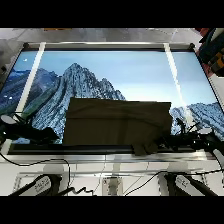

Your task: Fold the clothes and pants, and hang the long-sleeved shirts on hangers.

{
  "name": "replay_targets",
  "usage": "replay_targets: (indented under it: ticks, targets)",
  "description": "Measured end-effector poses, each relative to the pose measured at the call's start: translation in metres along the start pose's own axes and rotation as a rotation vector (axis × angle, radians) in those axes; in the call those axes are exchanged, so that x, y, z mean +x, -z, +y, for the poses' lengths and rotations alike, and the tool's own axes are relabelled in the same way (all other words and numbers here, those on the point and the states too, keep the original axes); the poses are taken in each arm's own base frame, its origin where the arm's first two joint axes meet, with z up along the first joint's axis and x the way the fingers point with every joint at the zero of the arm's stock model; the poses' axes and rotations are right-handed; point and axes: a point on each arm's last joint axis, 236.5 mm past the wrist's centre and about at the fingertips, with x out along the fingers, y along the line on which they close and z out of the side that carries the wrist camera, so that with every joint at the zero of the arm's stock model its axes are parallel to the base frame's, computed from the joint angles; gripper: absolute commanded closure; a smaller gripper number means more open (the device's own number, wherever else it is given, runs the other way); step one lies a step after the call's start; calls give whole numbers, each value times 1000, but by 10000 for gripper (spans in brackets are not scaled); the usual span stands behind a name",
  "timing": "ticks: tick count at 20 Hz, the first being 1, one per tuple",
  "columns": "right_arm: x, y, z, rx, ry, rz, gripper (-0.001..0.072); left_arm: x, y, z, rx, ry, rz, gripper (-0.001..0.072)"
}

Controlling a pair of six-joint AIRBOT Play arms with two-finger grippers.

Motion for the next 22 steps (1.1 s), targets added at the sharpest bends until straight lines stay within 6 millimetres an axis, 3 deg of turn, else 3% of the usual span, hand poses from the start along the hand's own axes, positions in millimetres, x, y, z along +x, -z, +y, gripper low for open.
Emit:
replay_targets:
  ticks: [2, 3, 4, 12, 18, 19, 20, 22]
  targets:
    - [0, -1, 0, -1, 1, -4, 699, 10, 4, -4, 6, 27, 3, 260]
    - [0, -2, -1, -3, 3, -9, 699, 14, 6, -6, 12, 33, 5, 367]
    - [0, -3, -1, -3, 6, -15, 699, 17, 8, -9, 24, 38, 10, 409]
    - [0, -11, -4, -3, 18, -45, 699, 38, 10, -21, 124, -3, 22, 407]
    - [0, -11, -4, -3, 18, -45, 699, 27, 2, -13, 183, -67, 25, 403]
    - [0, -11, -4, -3, 18, -46, 699, 24, 1, -12, 193, -79, 28, 350]
    - [0, -11, -4, -3, 19, -46, 699, 22, 1, -10, 198, -87, 33, 222]
    - [0, -12, -5, -3, 20, -49, 699, 22, 2, -9, 203, -98, 40, 200]
